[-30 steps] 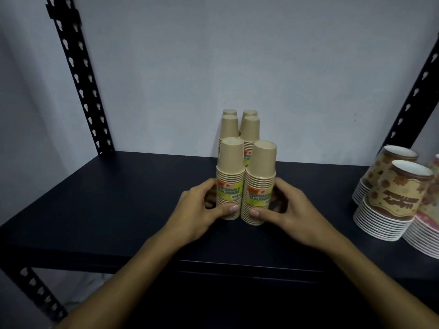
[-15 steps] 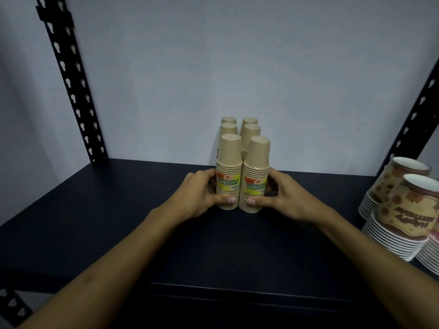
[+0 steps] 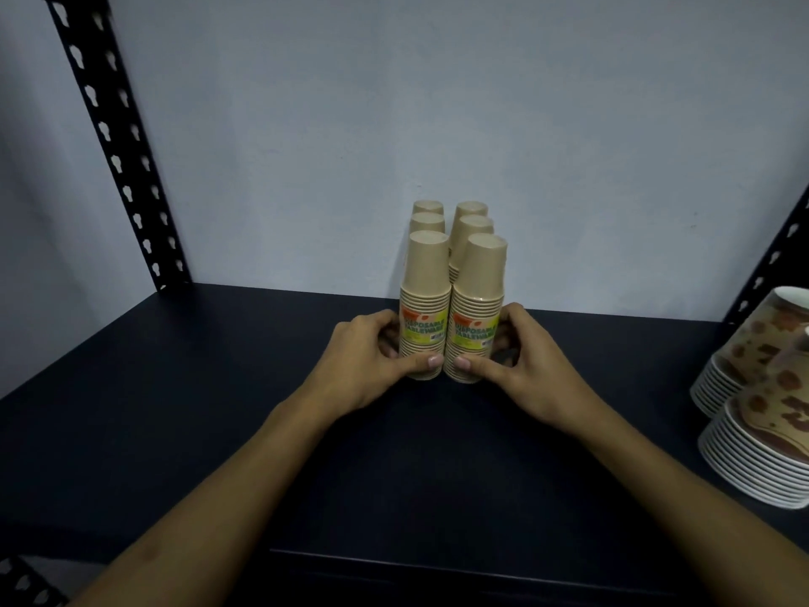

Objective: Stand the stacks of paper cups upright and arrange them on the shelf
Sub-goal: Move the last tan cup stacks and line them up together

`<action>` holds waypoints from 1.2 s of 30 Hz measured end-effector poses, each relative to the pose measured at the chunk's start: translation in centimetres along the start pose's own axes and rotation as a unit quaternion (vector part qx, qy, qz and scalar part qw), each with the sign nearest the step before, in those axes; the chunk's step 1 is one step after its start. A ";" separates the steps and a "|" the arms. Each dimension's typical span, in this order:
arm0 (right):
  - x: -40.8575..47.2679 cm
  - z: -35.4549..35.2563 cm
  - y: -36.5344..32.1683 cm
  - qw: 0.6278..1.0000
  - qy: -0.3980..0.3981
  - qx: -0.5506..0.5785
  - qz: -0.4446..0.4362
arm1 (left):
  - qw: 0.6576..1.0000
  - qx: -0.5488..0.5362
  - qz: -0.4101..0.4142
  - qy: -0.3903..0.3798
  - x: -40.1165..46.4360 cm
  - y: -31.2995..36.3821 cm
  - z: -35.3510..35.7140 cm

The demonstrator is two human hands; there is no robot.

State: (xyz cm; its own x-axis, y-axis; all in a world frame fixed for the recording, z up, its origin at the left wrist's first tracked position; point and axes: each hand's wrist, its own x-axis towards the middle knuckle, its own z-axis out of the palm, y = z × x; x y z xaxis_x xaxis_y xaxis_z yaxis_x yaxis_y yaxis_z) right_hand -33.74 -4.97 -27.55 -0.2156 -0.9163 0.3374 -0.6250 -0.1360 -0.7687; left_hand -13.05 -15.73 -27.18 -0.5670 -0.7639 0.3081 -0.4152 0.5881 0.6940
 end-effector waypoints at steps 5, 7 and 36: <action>-0.1 0.3 0.0 1.000 0.008 -0.008 0.002 | 1.000 -0.018 -0.005 0.015 -0.2 0.1 0.1; -0.2 0.3 -0.1 1.000 0.009 -0.009 0.003 | 1.000 -0.018 -0.004 0.015 -0.3 0.2 0.2; -3.8 0.3 -1.9 0.954 -0.017 -0.275 0.122 | 0.967 0.224 -0.118 -0.021 -5.1 1.5 0.6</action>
State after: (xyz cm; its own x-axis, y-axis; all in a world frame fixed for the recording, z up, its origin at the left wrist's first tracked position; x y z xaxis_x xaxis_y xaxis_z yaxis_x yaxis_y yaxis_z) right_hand -31.50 -1.33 -27.55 -0.3858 -0.9085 0.1606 -0.8604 0.2915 -0.4179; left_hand -11.25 -10.82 -28.07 -0.4431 -0.8853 0.1413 -0.7986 0.4614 0.3864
